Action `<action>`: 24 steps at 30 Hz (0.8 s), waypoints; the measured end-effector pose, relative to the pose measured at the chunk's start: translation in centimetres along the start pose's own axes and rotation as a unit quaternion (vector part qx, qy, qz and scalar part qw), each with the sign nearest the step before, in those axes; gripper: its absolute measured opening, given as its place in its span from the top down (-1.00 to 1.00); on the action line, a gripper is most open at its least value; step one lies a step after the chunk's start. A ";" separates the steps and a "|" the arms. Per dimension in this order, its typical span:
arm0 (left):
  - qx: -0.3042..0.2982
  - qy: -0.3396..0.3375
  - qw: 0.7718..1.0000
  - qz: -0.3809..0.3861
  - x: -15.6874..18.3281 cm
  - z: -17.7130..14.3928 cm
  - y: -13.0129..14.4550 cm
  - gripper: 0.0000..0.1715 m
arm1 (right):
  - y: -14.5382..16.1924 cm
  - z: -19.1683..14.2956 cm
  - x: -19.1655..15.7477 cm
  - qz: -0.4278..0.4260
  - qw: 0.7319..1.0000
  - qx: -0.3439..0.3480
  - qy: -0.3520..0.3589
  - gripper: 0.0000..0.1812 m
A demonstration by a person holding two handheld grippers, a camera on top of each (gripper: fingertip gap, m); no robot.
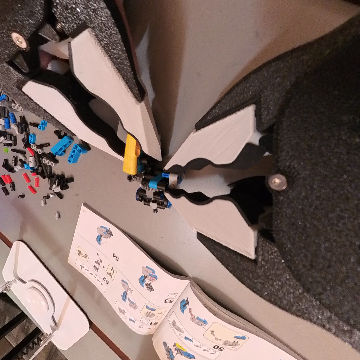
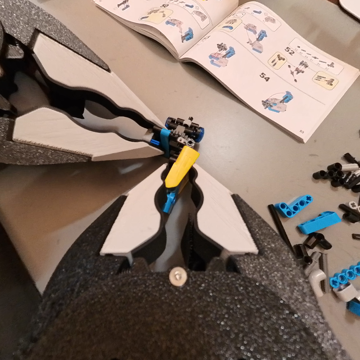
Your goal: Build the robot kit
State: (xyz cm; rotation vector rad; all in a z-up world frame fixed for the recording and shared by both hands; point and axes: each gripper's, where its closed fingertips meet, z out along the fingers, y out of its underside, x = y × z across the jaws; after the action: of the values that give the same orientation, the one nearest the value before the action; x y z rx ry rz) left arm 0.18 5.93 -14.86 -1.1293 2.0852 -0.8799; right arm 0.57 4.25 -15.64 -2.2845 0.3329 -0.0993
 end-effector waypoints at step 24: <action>0.003 -0.025 0.999 0.045 -0.3 0.1 -0.1 0.81 | -0.1 0.1 0.4 -0.019 1.000 0.003 0.018 0.78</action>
State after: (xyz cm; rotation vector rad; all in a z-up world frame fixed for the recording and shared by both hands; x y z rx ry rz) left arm 0.39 6.10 -14.79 -1.0348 2.0742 -0.8078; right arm 1.01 4.29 -15.65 -2.2851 0.3068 -0.1602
